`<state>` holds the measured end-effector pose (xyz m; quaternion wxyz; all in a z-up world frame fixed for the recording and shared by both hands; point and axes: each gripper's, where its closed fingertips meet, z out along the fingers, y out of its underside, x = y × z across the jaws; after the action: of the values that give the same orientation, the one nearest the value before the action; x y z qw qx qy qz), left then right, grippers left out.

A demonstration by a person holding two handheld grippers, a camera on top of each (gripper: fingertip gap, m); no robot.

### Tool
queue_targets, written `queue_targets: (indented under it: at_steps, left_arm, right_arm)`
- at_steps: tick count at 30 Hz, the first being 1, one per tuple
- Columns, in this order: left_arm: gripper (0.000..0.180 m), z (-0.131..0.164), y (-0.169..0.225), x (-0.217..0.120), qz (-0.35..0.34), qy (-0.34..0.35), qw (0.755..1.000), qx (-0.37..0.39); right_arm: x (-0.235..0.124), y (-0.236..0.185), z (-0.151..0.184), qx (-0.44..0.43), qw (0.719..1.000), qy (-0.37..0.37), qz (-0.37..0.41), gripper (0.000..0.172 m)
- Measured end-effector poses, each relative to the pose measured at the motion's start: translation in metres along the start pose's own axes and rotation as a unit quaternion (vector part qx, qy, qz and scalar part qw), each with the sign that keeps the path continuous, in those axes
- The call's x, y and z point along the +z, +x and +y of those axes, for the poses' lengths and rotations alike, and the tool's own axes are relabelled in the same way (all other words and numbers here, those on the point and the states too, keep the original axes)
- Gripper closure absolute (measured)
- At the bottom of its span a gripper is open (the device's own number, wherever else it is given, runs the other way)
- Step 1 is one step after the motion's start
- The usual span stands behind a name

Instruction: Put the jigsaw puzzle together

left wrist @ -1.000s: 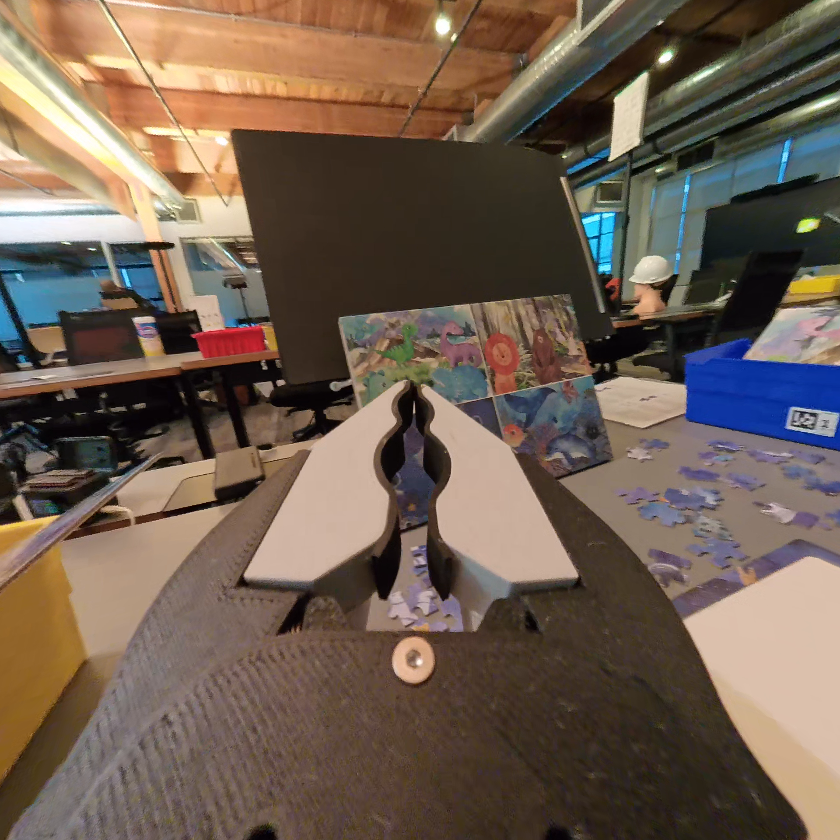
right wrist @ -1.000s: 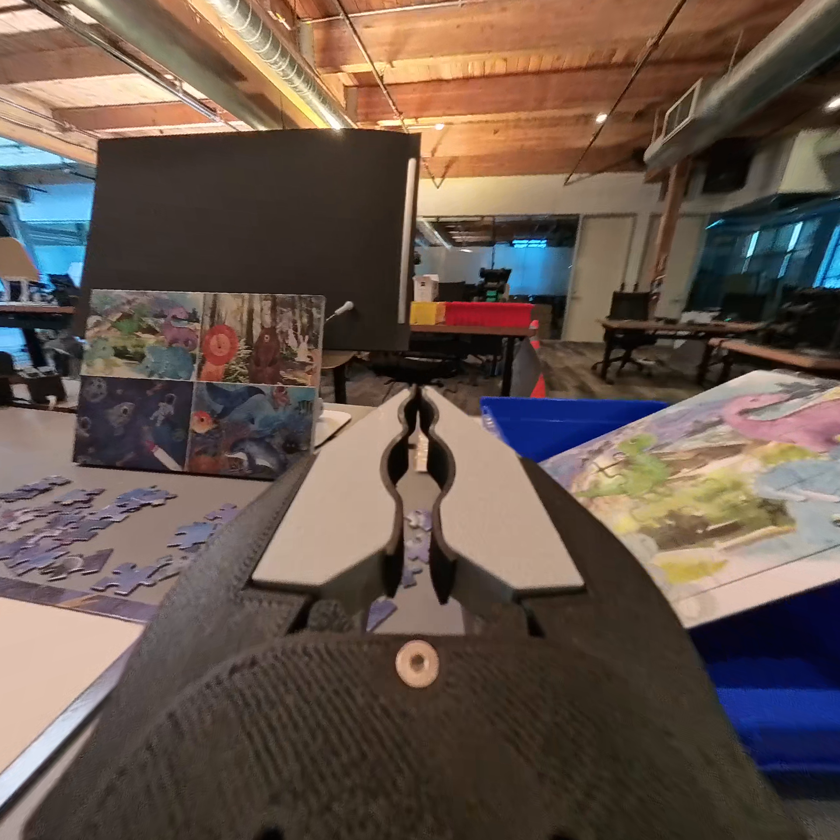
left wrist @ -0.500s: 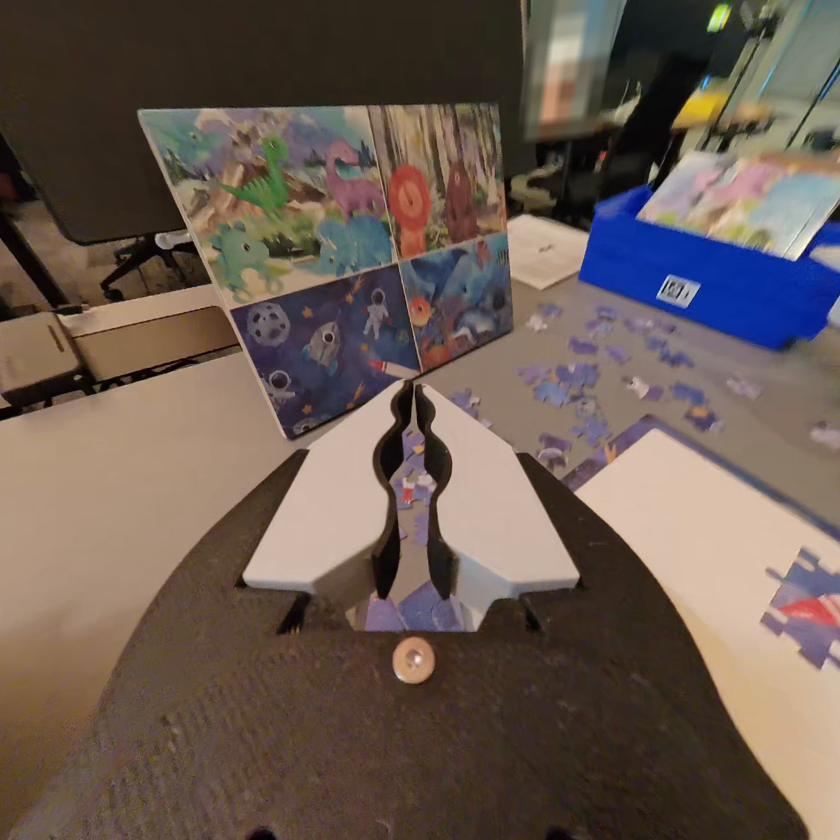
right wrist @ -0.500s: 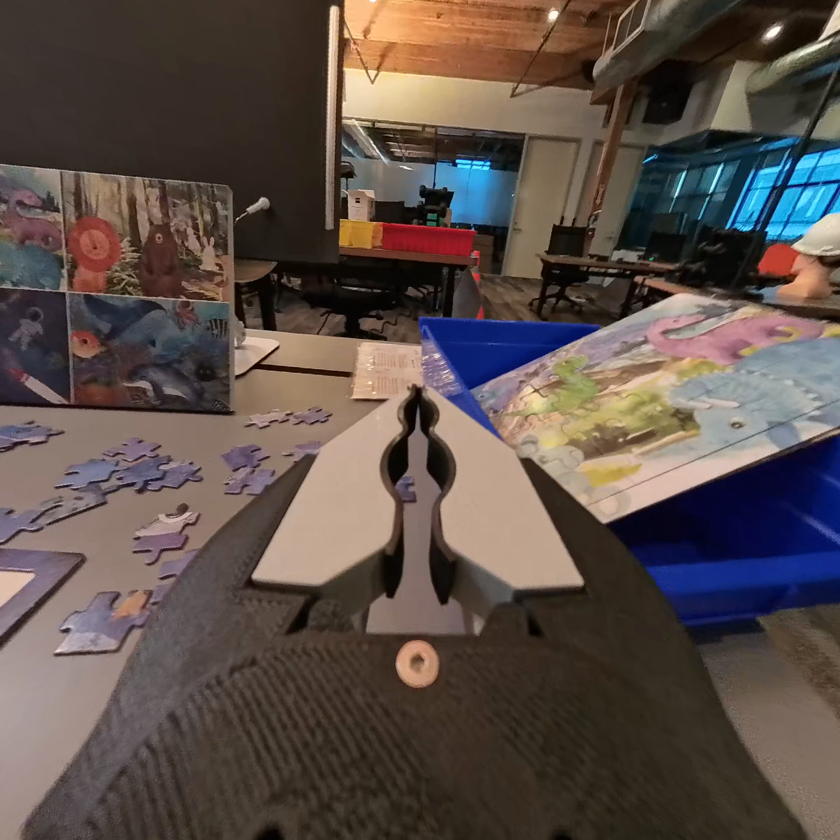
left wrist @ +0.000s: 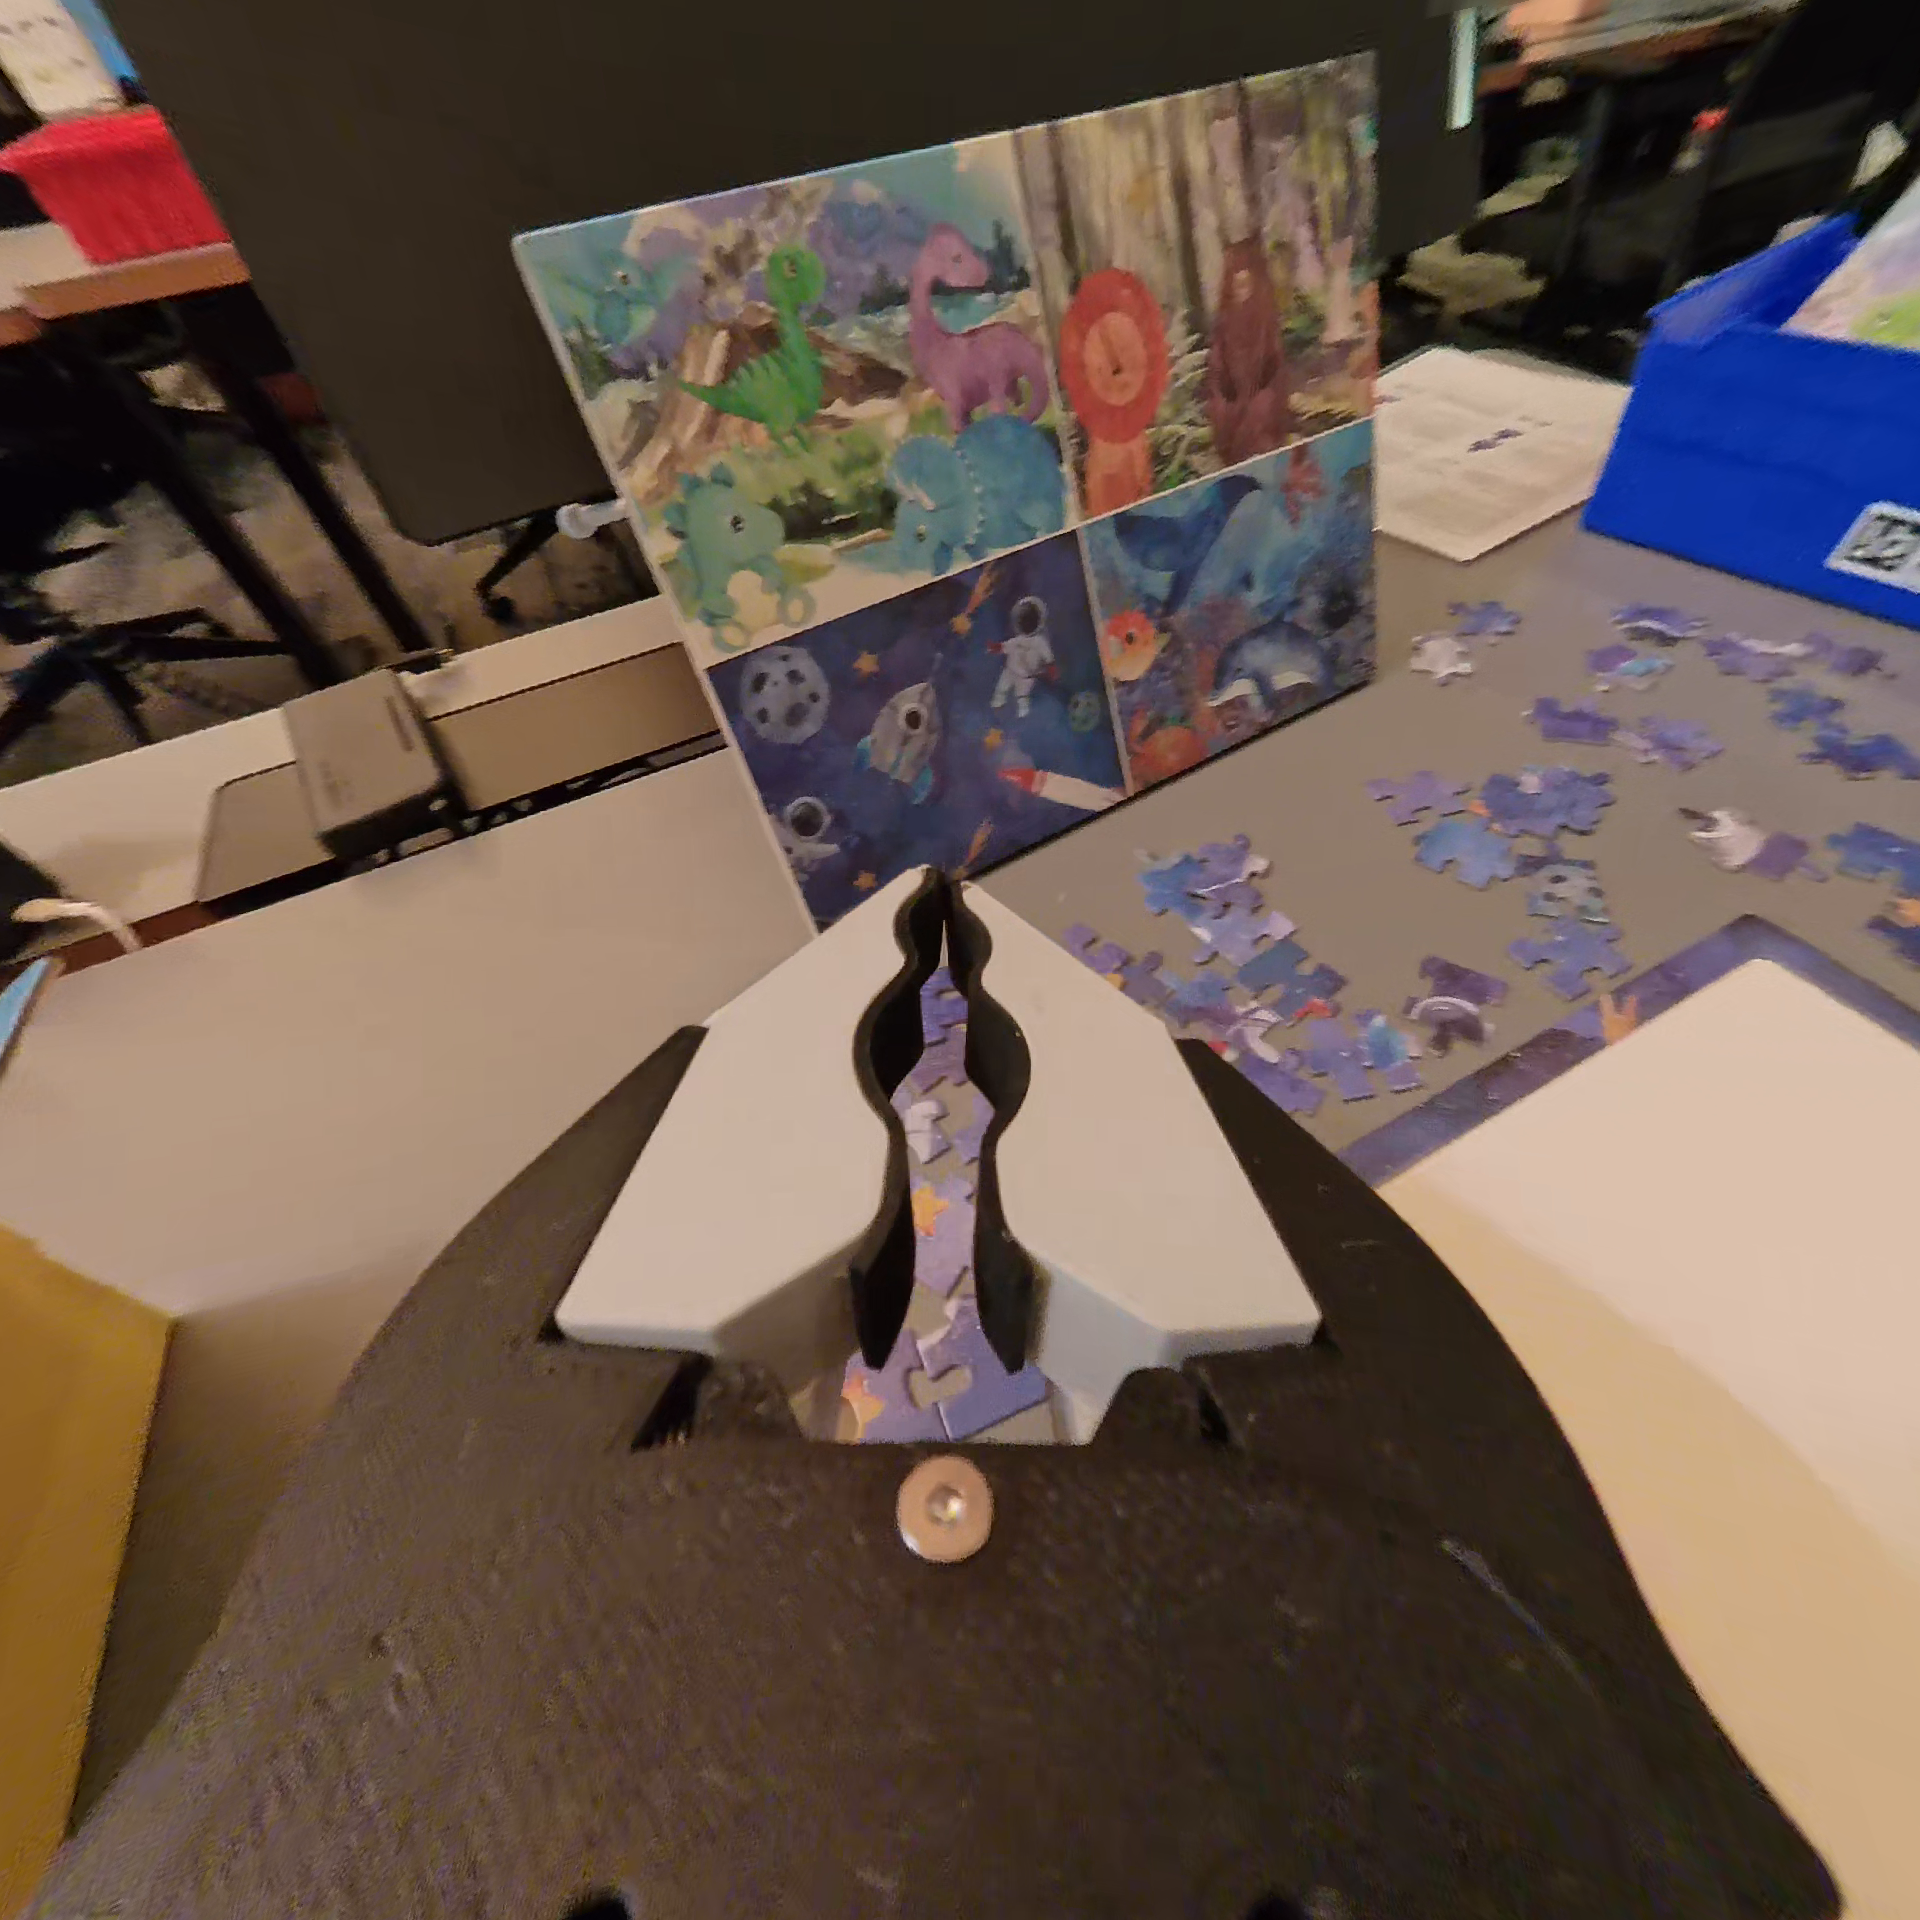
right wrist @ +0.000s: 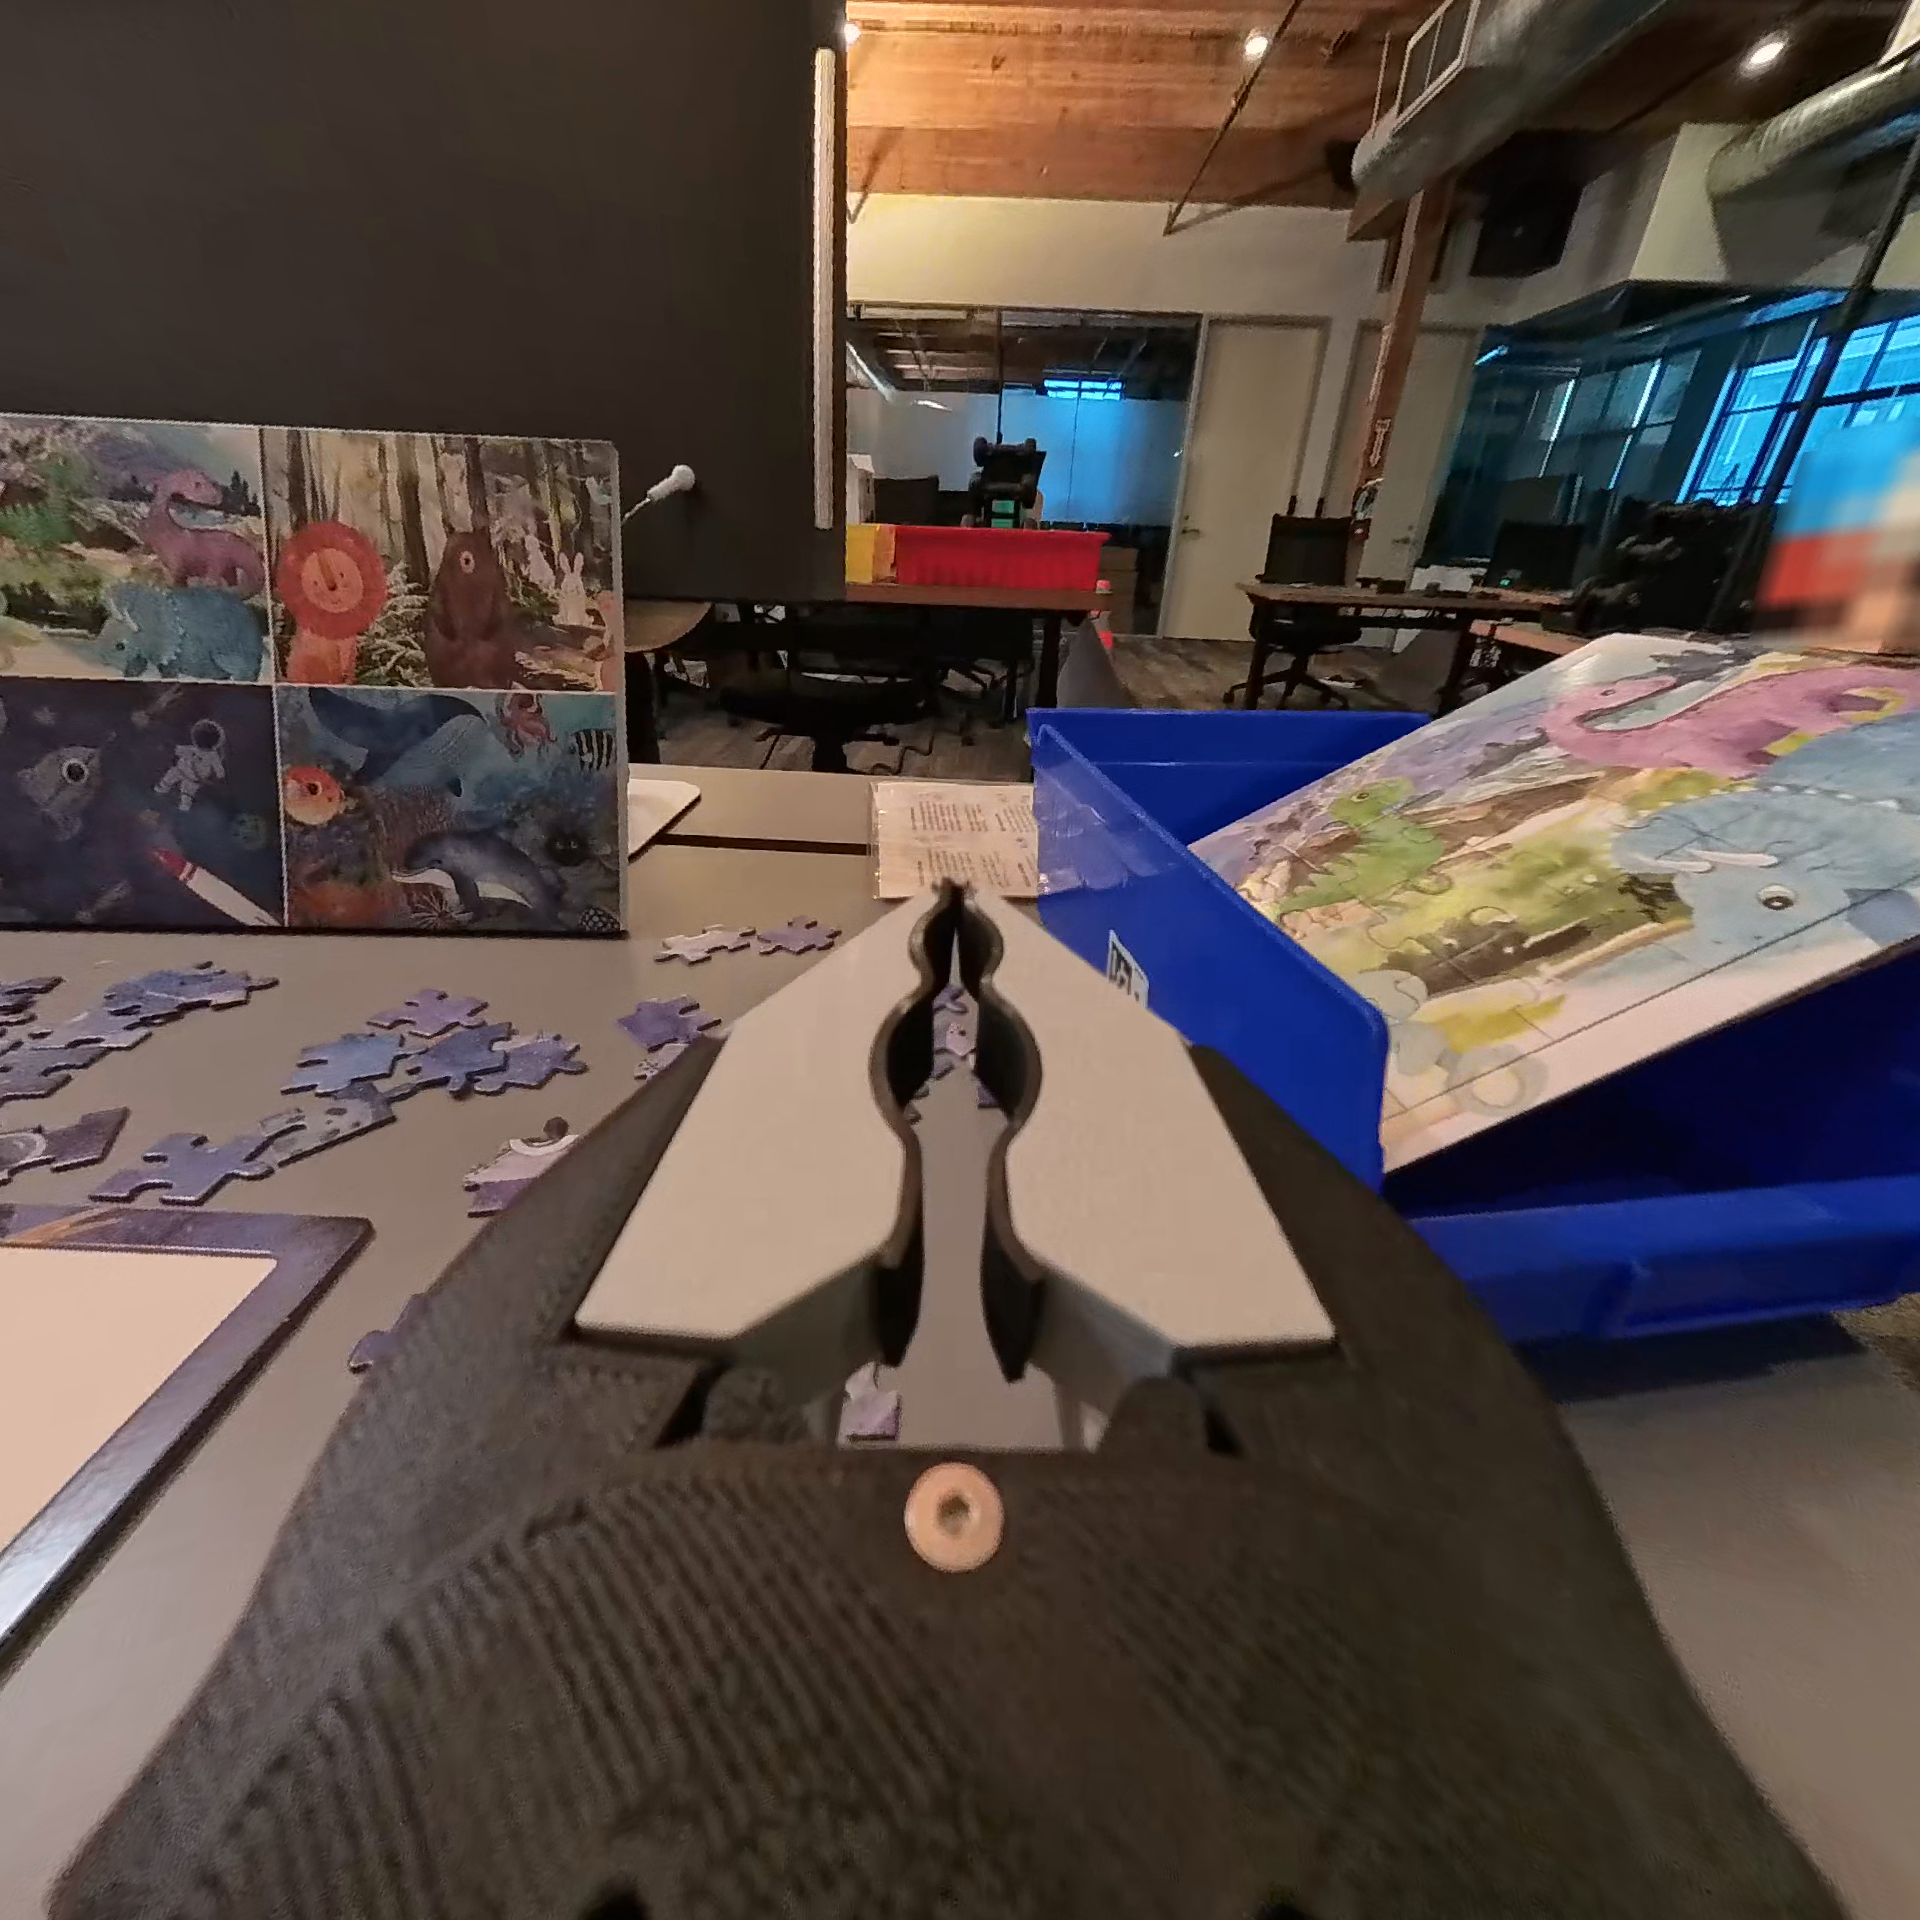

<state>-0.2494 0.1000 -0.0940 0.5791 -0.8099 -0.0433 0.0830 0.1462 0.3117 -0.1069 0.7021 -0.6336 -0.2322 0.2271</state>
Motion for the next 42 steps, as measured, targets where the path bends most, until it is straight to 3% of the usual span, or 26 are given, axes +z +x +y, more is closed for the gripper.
queue_targets:
  at_steps: [9, 18, 25, 31, 35, 38, 42]
  left_arm:
    - [0.180, 0.010, -0.007, 0.005, -0.036, -0.016, 0.998, -0.047]
    - [0.180, 0.022, -0.027, 0.001, -0.027, -0.029, 0.992, -0.121]
    - [0.180, 0.063, -0.035, -0.002, -0.054, -0.074, 0.988, -0.124]
    - [0.180, 0.067, -0.042, -0.004, -0.079, -0.072, 0.988, -0.108]
    - [0.180, 0.068, -0.037, -0.001, -0.064, -0.070, 0.989, -0.113]
    - [0.180, 0.055, -0.021, -0.001, -0.011, -0.032, 0.988, -0.148]
    - [0.180, 0.055, -0.030, -0.002, -0.041, -0.029, 0.990, -0.133]
  right_arm:
    - [0.004, -0.007, 0.006, -0.023, 1.000, -0.019, -0.008, 0.172]
    - [-0.001, 0.004, -0.002, 0.021, 1.000, 0.007, 0.000, 0.172]
    - [0.009, -0.004, 0.007, -0.035, 0.999, -0.023, -0.007, 0.172]
    - [0.012, -0.004, 0.003, -0.015, 1.000, -0.007, -0.023, 0.172]
    - [0.012, -0.004, 0.003, -0.012, 1.000, -0.005, -0.028, 0.172]
    - [0.012, -0.008, 0.003, -0.031, 0.999, -0.003, -0.029, 0.172]
    - [0.015, -0.013, 0.005, -0.042, 0.998, -0.011, -0.035, 0.172]
